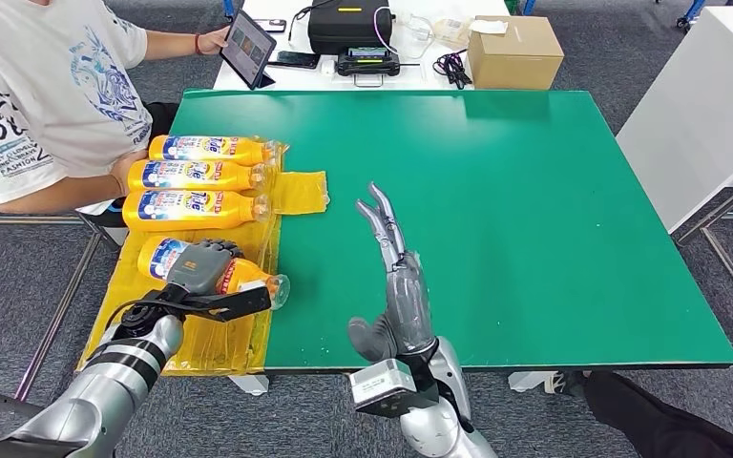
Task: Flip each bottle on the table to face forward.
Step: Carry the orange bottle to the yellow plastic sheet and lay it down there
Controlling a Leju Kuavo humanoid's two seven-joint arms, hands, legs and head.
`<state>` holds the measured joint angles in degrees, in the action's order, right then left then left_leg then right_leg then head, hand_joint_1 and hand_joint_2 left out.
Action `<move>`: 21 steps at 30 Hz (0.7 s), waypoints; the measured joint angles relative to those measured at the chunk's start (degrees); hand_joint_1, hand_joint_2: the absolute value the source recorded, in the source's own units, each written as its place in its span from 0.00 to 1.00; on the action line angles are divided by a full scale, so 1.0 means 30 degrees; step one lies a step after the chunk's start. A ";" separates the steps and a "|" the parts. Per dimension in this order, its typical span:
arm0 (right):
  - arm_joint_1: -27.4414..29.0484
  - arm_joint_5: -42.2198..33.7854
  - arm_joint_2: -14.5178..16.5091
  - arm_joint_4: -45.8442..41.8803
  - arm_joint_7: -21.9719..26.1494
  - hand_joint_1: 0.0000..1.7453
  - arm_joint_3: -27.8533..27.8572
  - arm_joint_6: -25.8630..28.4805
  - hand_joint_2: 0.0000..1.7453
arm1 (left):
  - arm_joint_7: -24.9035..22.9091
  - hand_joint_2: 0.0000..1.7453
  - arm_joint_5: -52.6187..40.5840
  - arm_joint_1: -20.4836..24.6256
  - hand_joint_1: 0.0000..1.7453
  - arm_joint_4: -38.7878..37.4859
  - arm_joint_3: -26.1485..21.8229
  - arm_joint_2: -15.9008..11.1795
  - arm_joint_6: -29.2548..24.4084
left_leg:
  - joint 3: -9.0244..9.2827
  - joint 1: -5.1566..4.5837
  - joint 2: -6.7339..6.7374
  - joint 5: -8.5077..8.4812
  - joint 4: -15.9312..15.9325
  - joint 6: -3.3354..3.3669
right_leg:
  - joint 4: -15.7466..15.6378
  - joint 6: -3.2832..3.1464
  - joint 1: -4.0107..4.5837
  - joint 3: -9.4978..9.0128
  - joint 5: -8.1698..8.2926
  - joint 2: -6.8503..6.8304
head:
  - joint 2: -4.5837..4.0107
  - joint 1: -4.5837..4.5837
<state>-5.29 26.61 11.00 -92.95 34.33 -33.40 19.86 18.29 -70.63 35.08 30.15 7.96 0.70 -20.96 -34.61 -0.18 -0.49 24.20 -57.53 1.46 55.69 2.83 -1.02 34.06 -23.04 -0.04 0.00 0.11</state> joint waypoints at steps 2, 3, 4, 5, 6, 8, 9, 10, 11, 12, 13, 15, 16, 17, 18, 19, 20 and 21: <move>0.0008 0.0018 0.0004 0.0042 -0.0036 0.00 0.0005 -0.0155 0.00 | -0.0377 1.00 0.0045 0.0060 0.62 -0.0046 -0.0007 0.0002 0.0455 | 0.0003 0.0000 0.0000 0.0000 0.0000 0.0000 | 0.0000 0.0000 0.0000 -0.0003 0.0000 0.0000 | 0.0000 0.0000; 0.0018 0.0027 0.0004 0.0073 -0.0056 0.00 0.0009 -0.0224 0.00 | -0.0625 1.00 0.0082 0.0105 0.37 -0.0071 -0.0020 0.0005 0.0728 | 0.0005 0.0000 0.0000 0.0000 0.0000 0.0000 | 0.0000 0.0000 0.0000 -0.0005 0.0000 0.0000 | 0.0000 -0.0002; 0.0034 0.0004 0.0011 0.0104 -0.0069 0.00 0.0013 -0.0297 0.00 | -0.0898 1.00 0.0111 0.0167 0.15 -0.0107 -0.0040 0.0011 0.1031 | 0.0008 0.0000 0.0001 0.0000 0.0000 0.0000 | 0.0000 0.0000 0.0000 -0.0008 0.0000 0.0000 | 0.0000 -0.0002; 0.0051 -0.0068 0.0033 0.0135 -0.0082 0.00 0.0018 -0.0386 0.00 | -0.1184 1.00 0.0097 0.0244 0.03 -0.0160 -0.0062 0.0016 0.1339 | 0.0012 0.0000 0.0002 0.0000 0.0001 0.0000 | 0.0000 0.0000 0.0000 -0.0011 0.0000 0.0000 | 0.0000 -0.0004; 0.0066 -0.0190 0.0071 0.0170 -0.0093 0.00 0.0025 -0.0493 0.00 | -0.1504 1.00 -0.0001 0.0327 0.00 -0.0233 -0.0080 0.0020 0.1643 | 0.0016 0.0000 0.0004 0.0001 0.0001 0.0000 | 0.0000 0.0000 0.0000 -0.0014 0.0000 0.0001 | 0.0000 -0.0002; 0.0077 -0.0477 0.0162 0.0239 -0.0126 0.00 0.0042 -0.0785 0.00 | -0.2091 1.00 -0.0374 0.0499 0.00 -0.0421 -0.0087 0.0029 0.2221 | 0.0028 0.0000 0.0005 0.0001 0.0002 -0.0001 | 0.0000 -0.0001 0.0001 -0.0023 0.0000 0.0001 | 0.0000 -0.0002; 0.0076 -0.0596 0.0202 0.0281 -0.0157 0.00 0.0053 -0.0937 0.00 | -0.2312 0.75 -0.0620 0.0599 0.00 -0.0545 -0.0064 0.0036 0.2517 | 0.0036 0.0002 0.0003 0.0001 0.0002 -0.0001 | 0.0000 -0.0002 0.0002 -0.0032 -0.0001 0.0000 | 0.0000 0.0000; 0.0074 -0.0699 0.0233 0.0330 -0.0191 0.00 0.0067 -0.1084 0.00 | -0.2456 0.50 -0.0842 0.0717 0.00 -0.0670 -0.0018 0.0044 0.2825 | 0.0044 0.0003 0.0000 0.0002 0.0004 -0.0001 | 0.0000 -0.0003 0.0003 -0.0045 -0.0002 -0.0001 | 0.0000 -0.0004; 0.0073 -0.0811 0.0260 0.0390 -0.0220 0.00 0.0093 -0.1224 0.00 | -0.2547 0.25 -0.1021 0.0853 0.00 -0.0818 0.0042 0.0046 0.3173 | 0.0054 0.0005 -0.0003 0.0003 0.0005 -0.0002 | 0.0000 -0.0004 0.0003 -0.0059 -0.0003 -0.0002 | 0.0000 0.0000; 0.0072 -0.0921 0.0280 0.0466 -0.0240 0.00 0.0129 -0.1357 0.00 | -0.2569 0.00 -0.1128 0.0990 0.00 -0.0969 0.0111 0.0038 0.3565 | 0.0067 0.0006 -0.0003 0.0004 0.0007 -0.0003 | 0.0000 -0.0005 0.0004 -0.0074 -0.0003 -0.0003 | 0.0000 0.0000; 0.0070 -0.1036 0.0295 0.0554 -0.0244 0.00 0.0171 -0.1484 0.00 | -0.2490 0.00 -0.1089 0.1118 0.00 -0.1107 0.0162 0.0027 0.3992 | 0.0082 0.0006 -0.0002 0.0005 0.0009 -0.0003 | 0.0000 -0.0005 0.0003 -0.0090 -0.0004 -0.0002 | 0.0000 0.0000; 0.0059 -0.1273 0.0335 0.0758 -0.0213 0.00 0.0266 -0.1650 0.00 | -0.1931 0.00 -0.0561 0.1299 0.00 -0.1337 0.0198 0.0005 0.4974 | 0.0110 0.0005 -0.0006 0.0005 0.0010 -0.0004 | 0.0000 -0.0006 0.0002 -0.0120 -0.0005 -0.0004 | 0.0000 -0.0002; 0.0043 -0.1384 0.0372 0.0858 -0.0191 0.00 0.0311 -0.1687 0.00 | -0.1508 0.00 -0.0120 0.1356 0.00 -0.1404 0.0188 -0.0007 0.5452 | 0.0121 0.0004 -0.0017 0.0005 0.0010 -0.0004 | -0.0001 -0.0008 0.0002 -0.0136 -0.0008 -0.0009 | 0.0000 0.0002; 0.0013 -0.1499 0.0413 0.0962 -0.0166 0.00 0.0361 -0.1700 0.00 | -0.1063 0.00 0.0356 0.1388 0.00 -0.1450 0.0166 -0.0027 0.5919 | 0.0133 0.0004 -0.0032 0.0005 0.0011 -0.0004 | -0.0002 -0.0010 0.0001 -0.0153 -0.0012 -0.0014 | 0.0000 0.0002; -0.0027 -0.1606 0.0453 0.1062 -0.0148 0.00 0.0406 -0.1705 0.00 | -0.0666 0.00 0.0799 0.1412 0.00 -0.1475 0.0138 -0.0060 0.6340 | 0.0148 0.0004 -0.0050 0.0004 0.0012 -0.0004 | -0.0002 -0.0012 0.0001 -0.0173 -0.0017 -0.0021 | 0.0000 0.0002; -0.0072 -0.1712 0.0486 0.1166 -0.0131 0.00 0.0452 -0.1722 0.00 | -0.0322 0.00 0.1183 0.1425 0.00 -0.1494 0.0106 -0.0102 0.6718 | 0.0165 0.0004 -0.0066 0.0004 0.0013 -0.0004 | -0.0003 -0.0013 0.0000 -0.0195 -0.0021 -0.0027 | 0.0000 0.0002; -0.0114 -0.1823 0.0514 0.1273 -0.0117 0.00 0.0490 -0.1753 0.00 | -0.0044 0.00 0.1486 0.1425 0.00 -0.1503 0.0077 -0.0146 0.7036 | 0.0183 0.0003 -0.0077 0.0004 0.0014 -0.0004 | -0.0004 -0.0014 0.0000 -0.0217 -0.0024 -0.0030 | 0.0000 0.0000; -0.0144 -0.1915 0.0541 0.1377 -0.0107 0.00 0.0519 -0.1787 0.00 | 0.0170 0.00 0.1724 0.1425 0.00 -0.1506 0.0055 -0.0189 0.7295 | 0.0200 0.0003 -0.0085 0.0004 0.0015 -0.0004 | -0.0004 -0.0015 -0.0001 -0.0239 -0.0024 -0.0033 | 0.0000 0.0000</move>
<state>-5.72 20.86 12.63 -88.82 34.01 -31.85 14.50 18.80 -65.46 39.36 25.63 8.12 0.13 0.92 -34.00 -0.17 -0.74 24.21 -57.48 1.45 55.67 2.79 -1.03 33.34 -23.11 -0.14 0.00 0.11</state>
